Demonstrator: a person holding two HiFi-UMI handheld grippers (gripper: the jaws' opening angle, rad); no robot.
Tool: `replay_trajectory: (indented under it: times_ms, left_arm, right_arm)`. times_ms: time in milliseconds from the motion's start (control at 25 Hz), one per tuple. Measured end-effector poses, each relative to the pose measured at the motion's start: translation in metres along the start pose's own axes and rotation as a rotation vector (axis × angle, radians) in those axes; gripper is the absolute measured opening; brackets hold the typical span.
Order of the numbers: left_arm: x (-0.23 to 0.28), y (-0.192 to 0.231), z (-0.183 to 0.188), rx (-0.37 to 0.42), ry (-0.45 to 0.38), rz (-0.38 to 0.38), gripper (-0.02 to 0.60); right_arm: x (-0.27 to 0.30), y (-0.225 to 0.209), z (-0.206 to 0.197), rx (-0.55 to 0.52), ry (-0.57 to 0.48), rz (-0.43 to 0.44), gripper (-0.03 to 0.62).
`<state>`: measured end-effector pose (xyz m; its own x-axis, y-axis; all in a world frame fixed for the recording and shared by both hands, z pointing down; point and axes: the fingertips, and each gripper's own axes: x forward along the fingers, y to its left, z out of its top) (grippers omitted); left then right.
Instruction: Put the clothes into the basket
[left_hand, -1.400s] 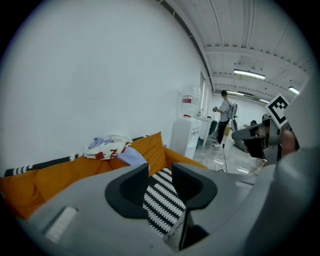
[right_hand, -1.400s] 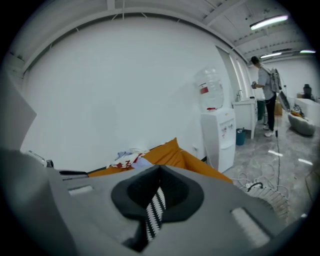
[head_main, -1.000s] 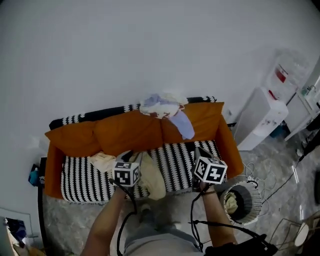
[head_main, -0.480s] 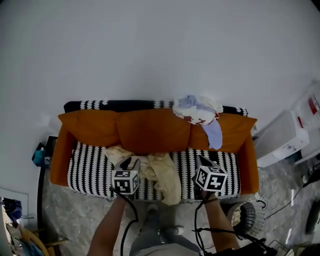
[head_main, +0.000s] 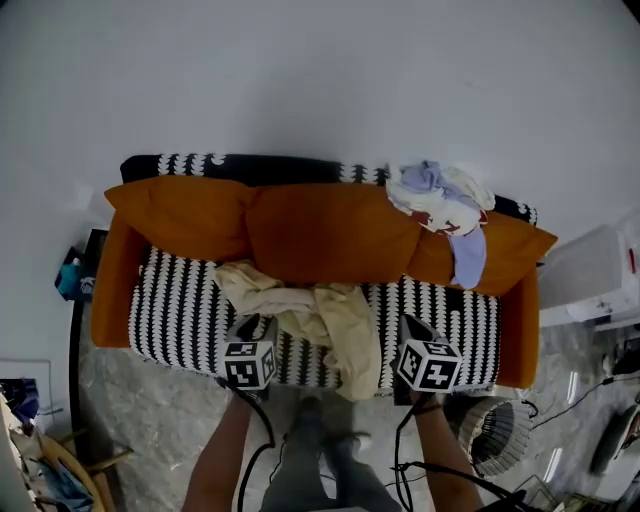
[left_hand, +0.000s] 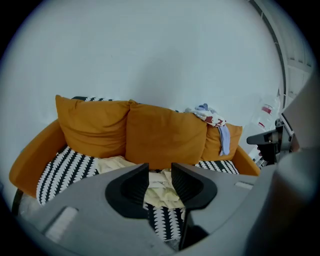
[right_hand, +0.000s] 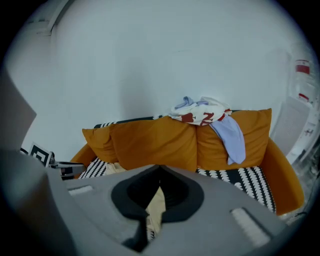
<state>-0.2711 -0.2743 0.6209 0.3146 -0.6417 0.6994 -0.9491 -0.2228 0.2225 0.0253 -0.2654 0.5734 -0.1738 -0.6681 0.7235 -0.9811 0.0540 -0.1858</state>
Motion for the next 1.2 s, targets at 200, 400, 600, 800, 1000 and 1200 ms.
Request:
replay_trajectory:
  times_ms: [200, 400, 600, 800, 1000, 1200]
  left_arm:
    - [0.035, 0.020, -0.041, -0.019, 0.069, 0.001, 0.150]
    - [0.077, 0.031, -0.075, -0.026, 0.110, -0.012, 0.150]
    - [0.104, 0.039, -0.101, -0.036, 0.141, -0.017, 0.150]
    - [0.128, 0.049, -0.114, -0.022, 0.157, -0.005, 0.150]
    - [0.150, 0.052, -0.129, 0.039, 0.190, -0.011, 0.150]
    - [0.174, 0.059, -0.145, 0.021, 0.222, -0.005, 0.150]
  right_arm:
    - [0.040, 0.007, -0.030, 0.013, 0.048, 0.003, 0.003]
    - [0.078, 0.007, -0.060, 0.008, 0.084, 0.001, 0.003]
    - [0.093, 0.003, -0.094, 0.039, 0.126, -0.015, 0.003]
    - [0.109, -0.004, -0.112, 0.074, 0.143, -0.032, 0.003]
    - [0.120, -0.013, -0.127, 0.075, 0.167, -0.037, 0.003]
    - [0.131, -0.024, -0.139, 0.073, 0.192, -0.047, 0.003]
